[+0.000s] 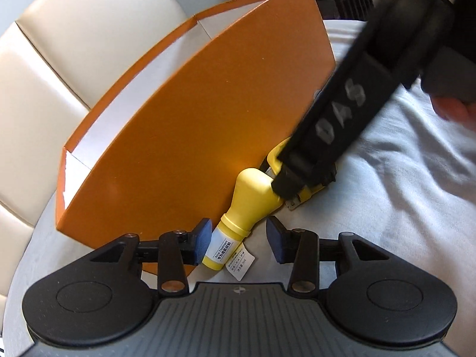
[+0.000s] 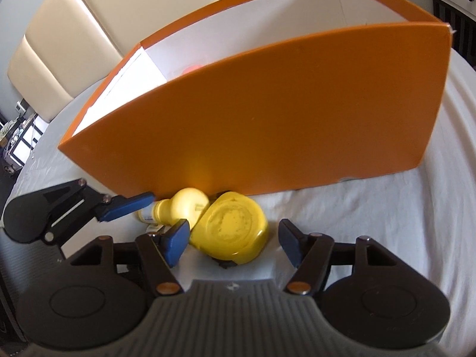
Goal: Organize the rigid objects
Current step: 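Grasp the yellow bottle with the left tool while the right tool grasps the yellow tape measure, then lift the yellow bottle with the left tool while the right tool carries the tape measure over the box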
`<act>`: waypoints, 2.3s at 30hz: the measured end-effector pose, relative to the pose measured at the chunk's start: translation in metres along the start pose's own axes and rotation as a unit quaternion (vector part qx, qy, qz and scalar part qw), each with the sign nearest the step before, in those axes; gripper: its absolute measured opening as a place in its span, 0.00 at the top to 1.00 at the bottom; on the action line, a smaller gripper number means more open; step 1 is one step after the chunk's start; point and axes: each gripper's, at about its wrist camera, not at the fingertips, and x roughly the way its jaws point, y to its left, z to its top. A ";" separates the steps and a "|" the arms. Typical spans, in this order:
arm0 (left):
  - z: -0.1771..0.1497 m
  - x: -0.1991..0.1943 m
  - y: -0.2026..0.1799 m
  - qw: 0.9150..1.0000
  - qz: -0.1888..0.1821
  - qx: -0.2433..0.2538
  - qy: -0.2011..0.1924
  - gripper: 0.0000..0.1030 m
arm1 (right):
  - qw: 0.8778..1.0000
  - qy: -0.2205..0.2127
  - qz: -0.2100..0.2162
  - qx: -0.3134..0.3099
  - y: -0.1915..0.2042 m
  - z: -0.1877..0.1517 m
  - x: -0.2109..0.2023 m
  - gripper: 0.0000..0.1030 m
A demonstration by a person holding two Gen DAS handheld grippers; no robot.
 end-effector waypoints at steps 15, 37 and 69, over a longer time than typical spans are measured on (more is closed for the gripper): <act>0.065 -0.020 -0.033 0.991 0.023 -0.084 0.100 0.67 | 0.995 -0.015 -0.087 -0.042 -0.010 -0.008 -0.022 0.41; 0.094 -0.044 -0.035 0.992 -0.035 -0.069 0.096 0.58 | 0.991 -0.006 -0.045 0.127 -0.064 0.013 -0.017 0.38; 0.038 -0.109 0.030 0.901 -0.035 -0.425 0.080 0.59 | 0.996 -0.075 -0.027 0.048 -0.049 -0.004 -0.061 0.81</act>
